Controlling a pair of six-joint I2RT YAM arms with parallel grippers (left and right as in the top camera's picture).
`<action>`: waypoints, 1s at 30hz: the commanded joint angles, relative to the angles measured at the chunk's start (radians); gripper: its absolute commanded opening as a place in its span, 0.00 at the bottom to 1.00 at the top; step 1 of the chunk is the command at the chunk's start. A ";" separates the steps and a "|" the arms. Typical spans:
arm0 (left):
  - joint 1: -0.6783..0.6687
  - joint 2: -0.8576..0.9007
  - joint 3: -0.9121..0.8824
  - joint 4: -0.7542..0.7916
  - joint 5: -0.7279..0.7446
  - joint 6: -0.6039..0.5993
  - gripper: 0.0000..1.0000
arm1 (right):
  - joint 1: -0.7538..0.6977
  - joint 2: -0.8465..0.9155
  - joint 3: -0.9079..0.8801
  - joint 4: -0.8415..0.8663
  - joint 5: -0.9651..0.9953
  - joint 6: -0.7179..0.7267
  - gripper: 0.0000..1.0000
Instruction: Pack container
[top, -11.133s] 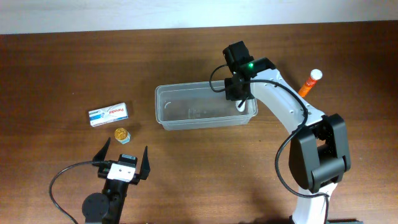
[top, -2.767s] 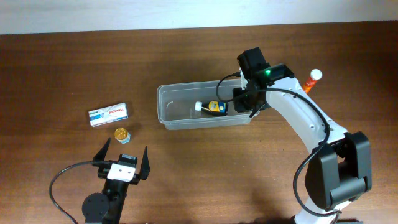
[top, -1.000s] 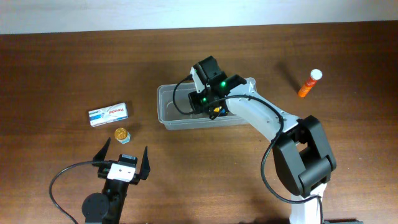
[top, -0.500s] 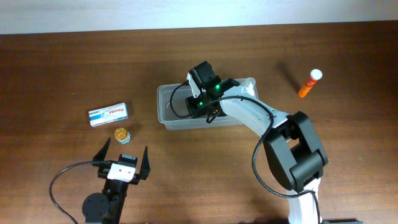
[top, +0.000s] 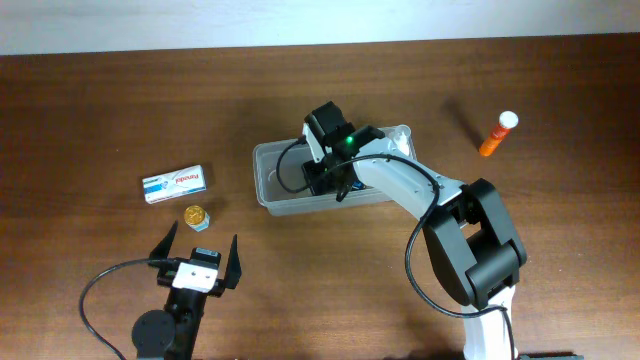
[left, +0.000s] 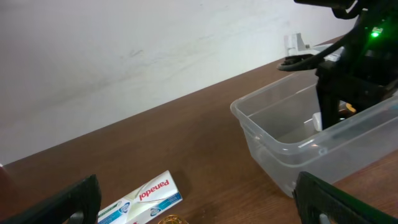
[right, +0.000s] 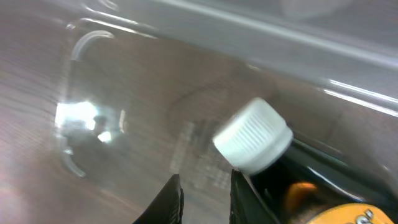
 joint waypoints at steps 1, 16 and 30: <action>0.006 -0.010 -0.008 0.000 -0.007 -0.003 0.99 | 0.008 0.015 0.018 -0.034 0.073 -0.031 0.18; 0.006 -0.010 -0.008 0.000 -0.007 -0.003 0.99 | 0.008 0.015 0.018 -0.071 0.230 -0.039 0.18; 0.006 -0.010 -0.007 0.000 -0.007 -0.003 0.99 | 0.008 0.015 0.018 -0.068 0.403 -0.047 0.18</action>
